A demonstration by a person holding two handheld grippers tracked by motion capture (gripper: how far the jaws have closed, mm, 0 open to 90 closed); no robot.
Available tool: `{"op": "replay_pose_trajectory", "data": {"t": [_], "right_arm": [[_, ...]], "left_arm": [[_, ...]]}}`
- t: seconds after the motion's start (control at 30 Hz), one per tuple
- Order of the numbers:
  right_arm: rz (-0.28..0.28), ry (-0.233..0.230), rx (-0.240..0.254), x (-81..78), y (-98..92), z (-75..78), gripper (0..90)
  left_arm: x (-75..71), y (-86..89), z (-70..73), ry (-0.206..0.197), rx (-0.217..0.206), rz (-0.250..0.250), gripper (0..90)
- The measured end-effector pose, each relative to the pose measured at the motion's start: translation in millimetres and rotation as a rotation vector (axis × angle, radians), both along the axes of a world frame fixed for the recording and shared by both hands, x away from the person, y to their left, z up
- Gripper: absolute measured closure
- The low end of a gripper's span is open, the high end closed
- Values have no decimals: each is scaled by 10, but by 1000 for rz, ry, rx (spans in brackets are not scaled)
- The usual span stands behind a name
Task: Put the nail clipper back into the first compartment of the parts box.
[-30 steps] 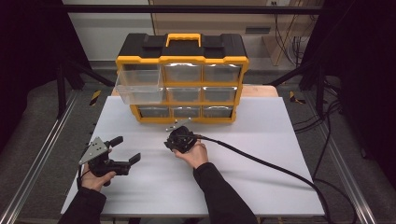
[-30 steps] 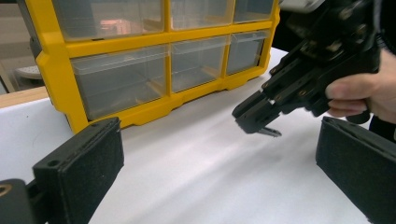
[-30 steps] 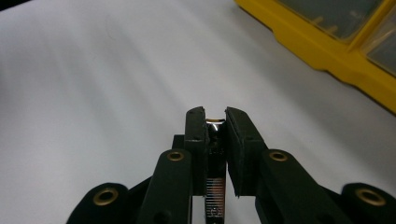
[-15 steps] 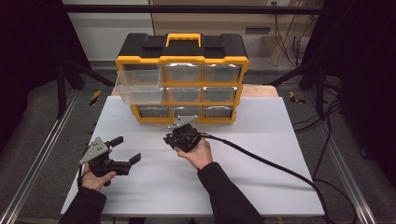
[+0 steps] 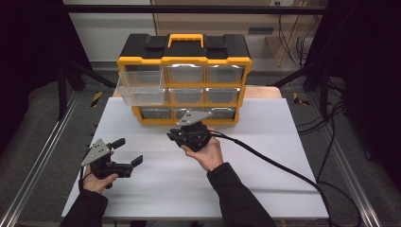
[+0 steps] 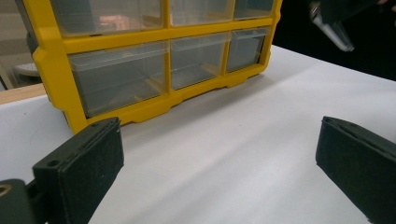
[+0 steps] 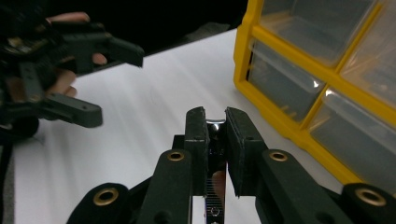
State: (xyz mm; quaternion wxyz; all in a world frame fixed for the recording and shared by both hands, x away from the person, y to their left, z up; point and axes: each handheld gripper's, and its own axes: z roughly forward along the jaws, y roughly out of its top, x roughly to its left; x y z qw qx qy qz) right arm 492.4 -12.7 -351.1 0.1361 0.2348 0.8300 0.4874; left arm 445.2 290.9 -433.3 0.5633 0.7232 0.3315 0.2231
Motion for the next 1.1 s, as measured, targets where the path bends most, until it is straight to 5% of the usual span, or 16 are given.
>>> {"op": "replay_pose_trajectory", "data": {"t": [0.57, 1.1], "right_arm": [[-14, -79, 84, -76, -267, 577, 796], [-13, -90, 127, -2, -243, 880, 796]], "left_arm": [[-1, 3, -5, 0, 2, -2, 8], [-2, 4, -7, 1, 2, -2, 8]]}}
